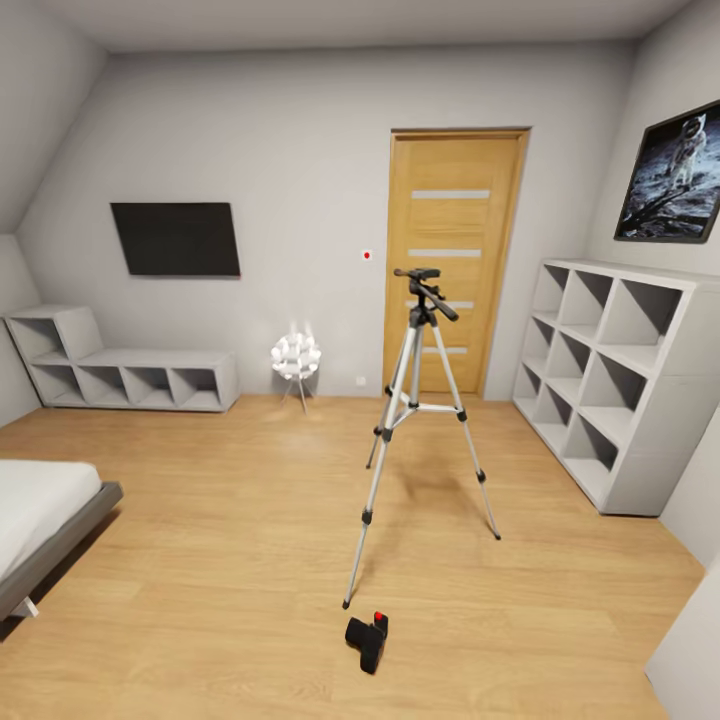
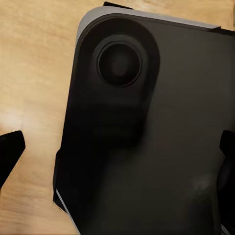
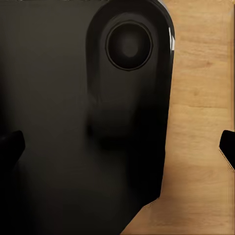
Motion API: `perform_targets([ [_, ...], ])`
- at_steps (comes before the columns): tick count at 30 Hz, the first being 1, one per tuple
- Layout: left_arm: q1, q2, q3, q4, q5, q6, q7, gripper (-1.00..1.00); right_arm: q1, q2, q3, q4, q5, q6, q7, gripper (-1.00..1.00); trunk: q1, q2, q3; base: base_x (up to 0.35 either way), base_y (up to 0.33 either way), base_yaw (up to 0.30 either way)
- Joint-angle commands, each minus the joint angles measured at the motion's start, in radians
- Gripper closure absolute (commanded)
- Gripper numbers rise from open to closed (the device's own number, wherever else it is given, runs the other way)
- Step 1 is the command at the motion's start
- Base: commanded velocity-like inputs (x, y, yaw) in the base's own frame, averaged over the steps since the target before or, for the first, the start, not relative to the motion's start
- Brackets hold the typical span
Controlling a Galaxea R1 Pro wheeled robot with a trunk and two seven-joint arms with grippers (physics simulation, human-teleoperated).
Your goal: Attach the digital camera to the camera tripod in the bedroom.
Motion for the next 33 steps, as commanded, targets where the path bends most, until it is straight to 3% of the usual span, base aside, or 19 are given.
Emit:
perform_targets([
  [1, 0.0, 0.0, 0.0, -0.001, 0.005, -0.002, 0.0, -1.0, 0.0, 0.0, 0.001, -0.001, 0.001, -0.002, 0.0, -1.0, 0.001, 0.0, -0.001, 0.322, 0.0, 0.0],
  [11, 0.0, 0.0, 0.001, -0.001, 0.005, -0.003, 0.0, -1.0, 0.0, 0.003, 0.001, -0.001, -0.002, -0.002, 0.0, -1.0, 0.001, 0.0, -0.001, 0.205, 0.0, -0.11],
  [33, 0.0, 0.0, 0.001, -0.001, 0.006, -0.003, 0.0, -1.0, 0.0, 0.003, 0.0, -0.001, -0.002, -0.002, -0.002, -1.0, 0.001, 0.0, -0.001, 0.013, 0.0, -0.275],
])
